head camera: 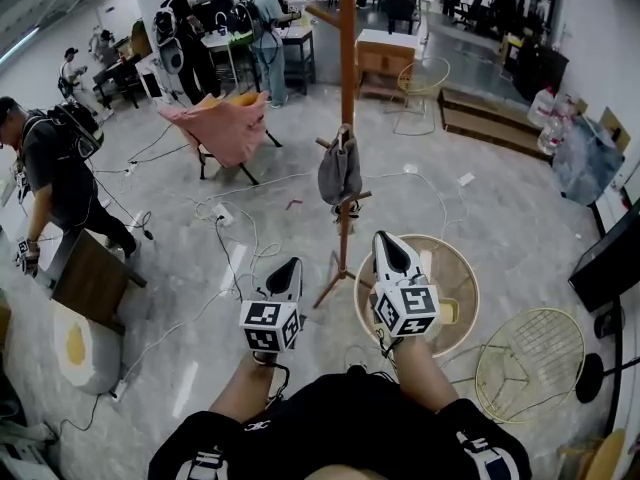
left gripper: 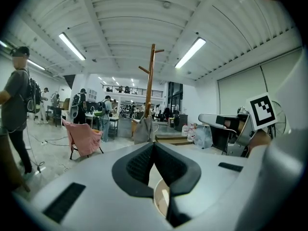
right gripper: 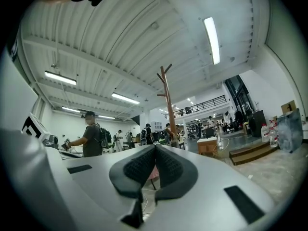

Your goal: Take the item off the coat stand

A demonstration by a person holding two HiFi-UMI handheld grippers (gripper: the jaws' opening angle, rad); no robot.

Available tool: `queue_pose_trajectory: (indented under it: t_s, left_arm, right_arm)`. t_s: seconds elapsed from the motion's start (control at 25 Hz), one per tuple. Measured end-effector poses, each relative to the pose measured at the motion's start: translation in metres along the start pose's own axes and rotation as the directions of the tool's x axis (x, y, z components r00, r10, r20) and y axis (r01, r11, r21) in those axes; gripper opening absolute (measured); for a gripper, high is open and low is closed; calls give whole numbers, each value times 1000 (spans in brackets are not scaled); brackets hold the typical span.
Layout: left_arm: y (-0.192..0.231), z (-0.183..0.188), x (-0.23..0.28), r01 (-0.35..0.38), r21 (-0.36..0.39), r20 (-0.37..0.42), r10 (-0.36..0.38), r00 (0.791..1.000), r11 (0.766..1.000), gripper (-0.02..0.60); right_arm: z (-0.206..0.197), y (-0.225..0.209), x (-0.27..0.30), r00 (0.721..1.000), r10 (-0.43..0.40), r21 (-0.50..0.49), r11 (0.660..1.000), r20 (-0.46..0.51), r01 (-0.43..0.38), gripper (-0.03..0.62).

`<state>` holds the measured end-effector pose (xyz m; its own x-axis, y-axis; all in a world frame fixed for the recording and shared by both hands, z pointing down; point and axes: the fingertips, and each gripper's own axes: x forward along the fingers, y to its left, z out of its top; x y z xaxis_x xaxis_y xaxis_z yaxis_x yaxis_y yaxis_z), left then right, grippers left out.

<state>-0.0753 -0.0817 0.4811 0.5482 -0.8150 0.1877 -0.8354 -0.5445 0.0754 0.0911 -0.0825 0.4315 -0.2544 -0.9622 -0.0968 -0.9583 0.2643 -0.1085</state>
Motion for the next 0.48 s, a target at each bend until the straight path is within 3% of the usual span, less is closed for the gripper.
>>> queue_pose_trajectory:
  t_s: [0.28, 0.48]
  left_arm:
    - [18, 33, 112, -27, -12, 4, 27, 1000, 1000, 12]
    - [30, 48, 161, -42, -22, 15, 42, 999, 999, 12]
  right_arm:
    - [11, -68, 95, 999, 43, -11, 999, -5, -43, 15]
    - [15, -94, 142, 997, 72, -31, 997, -18, -73, 15]
